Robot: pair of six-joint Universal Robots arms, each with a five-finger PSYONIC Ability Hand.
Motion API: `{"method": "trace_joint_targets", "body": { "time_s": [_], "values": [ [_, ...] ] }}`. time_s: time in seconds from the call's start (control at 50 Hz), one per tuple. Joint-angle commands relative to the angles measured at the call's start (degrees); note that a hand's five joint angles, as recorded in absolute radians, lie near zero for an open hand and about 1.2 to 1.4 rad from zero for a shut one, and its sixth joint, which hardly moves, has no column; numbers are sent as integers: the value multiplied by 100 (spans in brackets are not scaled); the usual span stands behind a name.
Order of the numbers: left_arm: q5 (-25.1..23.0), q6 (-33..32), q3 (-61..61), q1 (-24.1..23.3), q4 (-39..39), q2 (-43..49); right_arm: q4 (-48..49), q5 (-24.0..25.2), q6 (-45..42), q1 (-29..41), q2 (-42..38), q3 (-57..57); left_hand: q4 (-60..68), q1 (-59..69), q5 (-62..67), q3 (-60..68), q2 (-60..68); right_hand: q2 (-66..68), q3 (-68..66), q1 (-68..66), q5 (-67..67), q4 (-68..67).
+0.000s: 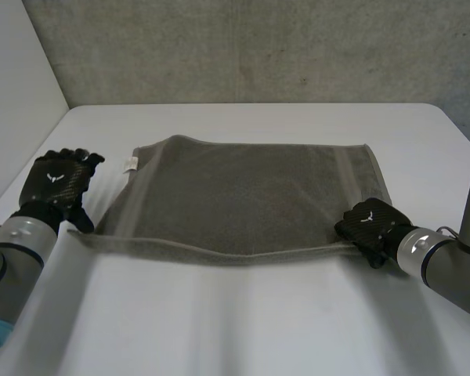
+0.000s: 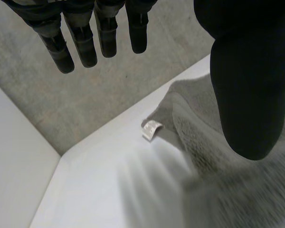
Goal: Fold the laundry
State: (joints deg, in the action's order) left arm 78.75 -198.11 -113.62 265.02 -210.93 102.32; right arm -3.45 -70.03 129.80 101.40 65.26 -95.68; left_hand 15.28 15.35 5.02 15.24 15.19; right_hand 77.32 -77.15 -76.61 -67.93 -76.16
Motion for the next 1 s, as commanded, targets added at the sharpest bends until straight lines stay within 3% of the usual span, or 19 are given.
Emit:
{"method": "trace_joint_targets", "body": {
  "time_s": [0.02,0.26,0.68,0.84,1.0],
  "values": [
    [-158,-236,472,-12,445,428,64,7,1,-24,-13,-108,200,192,225,204,209,268,-285,-339,-207,-384],
    [-176,-1493,789,-30,1659,826,73,16,1,-41,-40,-126,469,462,495,473,478,268,-285,-339,-207,-384],
    [-861,-1423,342,278,2257,-405,73,16,-8,-68,-128,-152,755,747,781,759,764,268,-285,-339,-207,-384],
    [-1230,-1459,-115,322,2416,-327,73,7,-8,-68,-128,-152,840,832,865,843,848,268,-285,-339,-207,-384],
    [-1213,-1467,-90,348,2109,183,64,7,1,-68,-128,-161,1058,1050,1083,1061,1066,268,-285,-339,-207,-384]
  ]
}}
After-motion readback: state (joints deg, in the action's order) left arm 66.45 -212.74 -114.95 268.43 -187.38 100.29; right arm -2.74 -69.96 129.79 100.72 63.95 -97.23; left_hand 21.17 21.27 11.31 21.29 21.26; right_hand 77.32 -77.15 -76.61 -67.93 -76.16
